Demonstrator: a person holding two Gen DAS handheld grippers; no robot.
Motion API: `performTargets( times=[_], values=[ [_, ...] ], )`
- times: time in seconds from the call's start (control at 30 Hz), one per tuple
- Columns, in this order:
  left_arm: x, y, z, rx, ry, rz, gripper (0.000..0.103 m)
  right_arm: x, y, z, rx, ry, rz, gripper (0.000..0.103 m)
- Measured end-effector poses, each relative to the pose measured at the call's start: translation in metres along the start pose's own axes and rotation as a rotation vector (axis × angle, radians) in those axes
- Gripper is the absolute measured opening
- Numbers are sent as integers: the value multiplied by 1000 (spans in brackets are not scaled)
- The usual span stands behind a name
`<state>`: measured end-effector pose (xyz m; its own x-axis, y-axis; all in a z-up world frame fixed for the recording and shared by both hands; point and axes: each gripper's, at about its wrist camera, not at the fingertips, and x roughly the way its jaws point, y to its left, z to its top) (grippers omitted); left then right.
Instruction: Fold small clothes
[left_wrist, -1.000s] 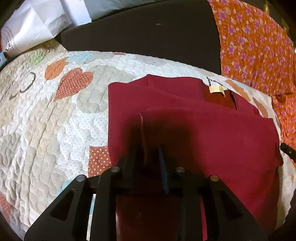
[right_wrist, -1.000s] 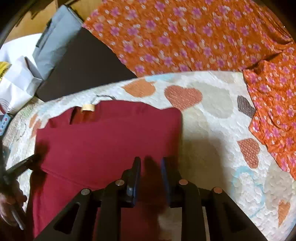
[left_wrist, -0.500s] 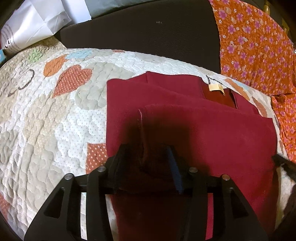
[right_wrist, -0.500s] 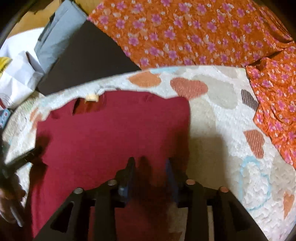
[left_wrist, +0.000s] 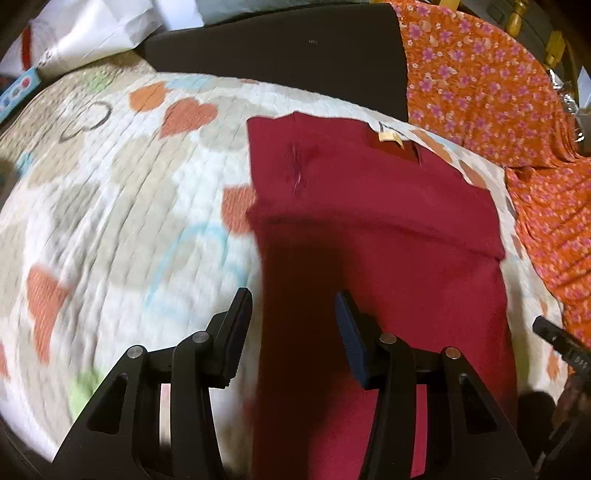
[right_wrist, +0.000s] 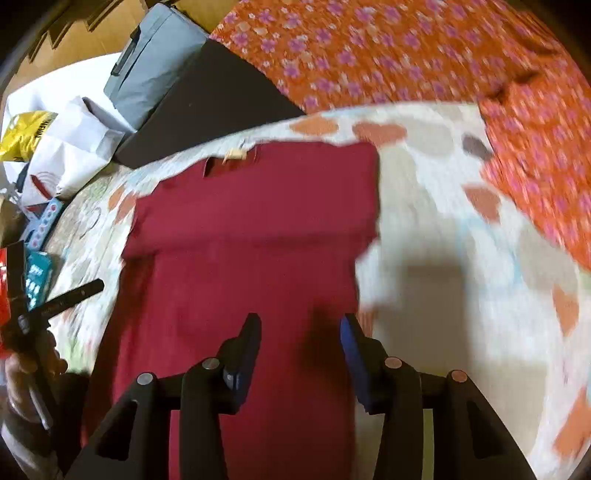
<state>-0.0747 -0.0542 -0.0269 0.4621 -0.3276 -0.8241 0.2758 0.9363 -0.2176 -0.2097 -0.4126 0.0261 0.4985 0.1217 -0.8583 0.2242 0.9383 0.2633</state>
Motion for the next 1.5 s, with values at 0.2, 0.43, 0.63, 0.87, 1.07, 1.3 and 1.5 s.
performTargets(
  times=[0.2,0.43,0.63,0.87,1.07,1.3,1.5],
  values=[
    [-30,-4,-50,34,19,-13,62,-27,-6,-50,28,34,37,45],
    [-18,-7,-91,60,120,3,62,-30,-15,-97,62,110,26,46],
    [3,-3,-113,11,222,-12,62,-19,-24,-124,87,181,19,46],
    [6,1,-123,-18,229,-38,70,0,-14,-140,86,258,78,50],
    [9,-9,-136,48,286,-14,85,1,-11,-142,87,265,86,58],
    [9,-10,-138,68,291,-9,89,2,-12,-143,116,281,103,60],
    [11,-19,-144,64,281,1,90,3,-9,-144,132,280,96,61]
  ],
)
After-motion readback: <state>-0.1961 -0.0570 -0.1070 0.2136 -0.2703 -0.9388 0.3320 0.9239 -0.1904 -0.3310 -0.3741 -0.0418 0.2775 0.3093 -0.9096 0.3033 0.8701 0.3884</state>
